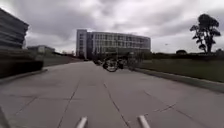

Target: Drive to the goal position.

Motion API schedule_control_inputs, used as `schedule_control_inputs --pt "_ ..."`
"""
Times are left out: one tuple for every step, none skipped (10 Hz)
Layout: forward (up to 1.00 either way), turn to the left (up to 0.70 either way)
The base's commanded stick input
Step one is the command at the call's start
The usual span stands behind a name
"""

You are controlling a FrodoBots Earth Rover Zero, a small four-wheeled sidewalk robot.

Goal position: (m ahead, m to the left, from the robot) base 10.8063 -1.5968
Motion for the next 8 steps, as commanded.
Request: schedule_control_inputs --pt "0.50 0.00" --pt "0.50 0.00" --pt "0.50 0.00" --pt "0.50 0.00" --pt "0.50 0.00" --pt "0.50 0.00" --pt "0.50 0.00" --pt "0.50 0.00"
